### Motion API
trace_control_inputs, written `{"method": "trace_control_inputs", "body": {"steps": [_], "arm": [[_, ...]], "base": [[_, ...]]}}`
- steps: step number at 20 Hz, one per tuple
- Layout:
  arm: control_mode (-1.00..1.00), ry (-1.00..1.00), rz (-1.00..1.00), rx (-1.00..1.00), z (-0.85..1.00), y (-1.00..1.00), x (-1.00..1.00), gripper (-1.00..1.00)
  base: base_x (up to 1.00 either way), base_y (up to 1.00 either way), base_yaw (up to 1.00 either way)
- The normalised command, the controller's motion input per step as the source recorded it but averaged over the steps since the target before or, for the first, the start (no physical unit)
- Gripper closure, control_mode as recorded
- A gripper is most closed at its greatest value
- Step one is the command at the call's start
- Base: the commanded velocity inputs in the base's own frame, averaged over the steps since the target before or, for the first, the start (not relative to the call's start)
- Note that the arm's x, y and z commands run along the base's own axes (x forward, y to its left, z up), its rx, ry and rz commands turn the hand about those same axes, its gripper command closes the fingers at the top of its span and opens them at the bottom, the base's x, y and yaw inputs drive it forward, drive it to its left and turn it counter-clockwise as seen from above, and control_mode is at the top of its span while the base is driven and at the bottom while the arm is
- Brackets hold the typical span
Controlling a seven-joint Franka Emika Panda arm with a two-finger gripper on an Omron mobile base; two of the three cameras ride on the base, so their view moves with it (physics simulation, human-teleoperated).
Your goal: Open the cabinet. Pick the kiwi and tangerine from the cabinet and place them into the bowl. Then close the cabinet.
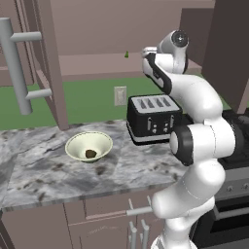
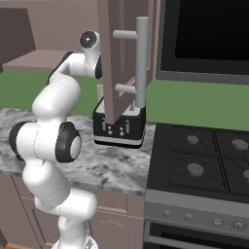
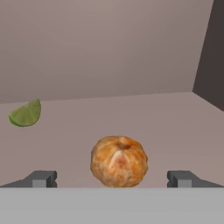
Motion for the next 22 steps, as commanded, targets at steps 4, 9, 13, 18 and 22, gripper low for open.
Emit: {"method": "trace_control_inputs", "body": {"steps": [4, 9, 13, 18, 22], "arm": [[-1.00, 0.00, 0.00, 0.00, -0.07, -0.15, 0.09, -1.00], [-1.00, 0.00, 0.00, 0.00, -0.11, -0.14, 0.22, -1.00], [-1.00, 0.00, 0.00, 0.00, -0.12, -0.03, 0.28, -1.00], [-1.00, 0.00, 0.00, 0.00, -0.02, 0.00, 0.31, -1.00], [-1.00, 0.00, 0.00, 0.00, 0.00, 0.00, 0.28, -1.00]], "base": [[0.00, 0.00, 0.00], [0.00, 0.00, 0.00], [0.00, 0.00, 0.00], [0.00, 0.00, 0.00], [0.00, 0.00, 0.00]]}}
